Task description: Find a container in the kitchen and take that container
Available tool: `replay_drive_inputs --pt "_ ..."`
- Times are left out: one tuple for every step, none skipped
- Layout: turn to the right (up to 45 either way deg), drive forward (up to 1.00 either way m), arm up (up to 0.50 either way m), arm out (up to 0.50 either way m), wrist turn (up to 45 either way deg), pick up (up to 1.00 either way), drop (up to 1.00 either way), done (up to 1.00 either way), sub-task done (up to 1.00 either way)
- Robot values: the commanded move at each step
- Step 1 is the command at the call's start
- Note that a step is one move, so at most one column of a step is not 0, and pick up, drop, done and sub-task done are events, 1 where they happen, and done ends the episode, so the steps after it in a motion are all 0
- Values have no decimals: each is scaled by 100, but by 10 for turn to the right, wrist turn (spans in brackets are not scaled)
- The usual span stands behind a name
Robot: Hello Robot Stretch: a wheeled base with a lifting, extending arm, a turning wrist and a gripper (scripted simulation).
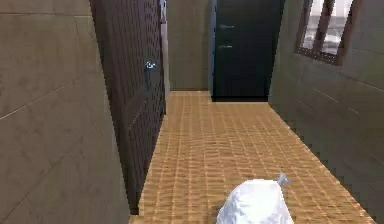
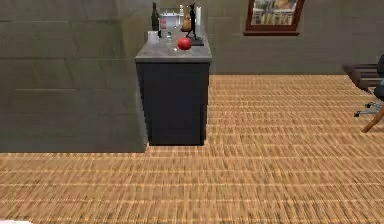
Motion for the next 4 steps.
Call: replay_drive_inputs --pt "330 0 0 0 0 0 0 0 0" --pt "0 10 0 0 0 0 0 0 0" --pt "450 0 0 0 0 0 0 0 0" --pt "180 0 0 0 0 0 0 0 0"
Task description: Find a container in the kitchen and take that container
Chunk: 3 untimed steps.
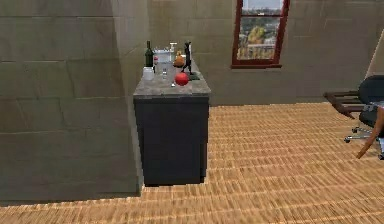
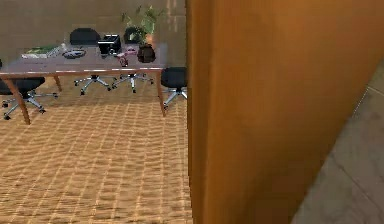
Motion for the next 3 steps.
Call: replay_drive_inputs --pt "0 100 0 0 0 0 0 0 0" --pt "90 0 0 0 0 0 0 0 0" --pt "0 5 0 0 0 0 0 0 0"
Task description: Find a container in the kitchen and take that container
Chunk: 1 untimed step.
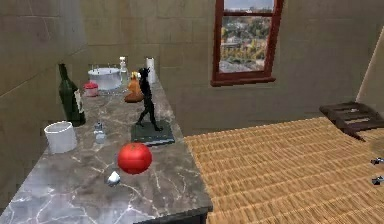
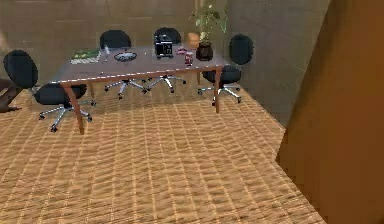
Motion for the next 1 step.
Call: replay_drive_inputs --pt "-450 0 0 0 0 0 0 0 0"
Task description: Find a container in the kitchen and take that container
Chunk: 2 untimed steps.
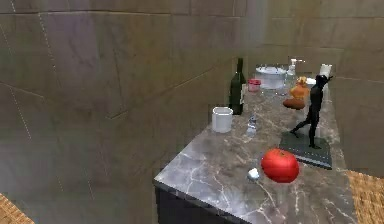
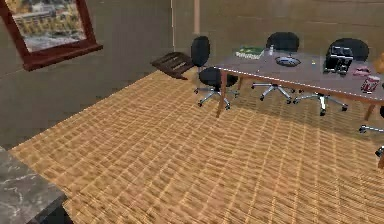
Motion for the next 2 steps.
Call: replay_drive_inputs --pt "-450 0 0 0 0 0 0 0 0" --pt "-330 0 0 0 0 0 0 0 0"
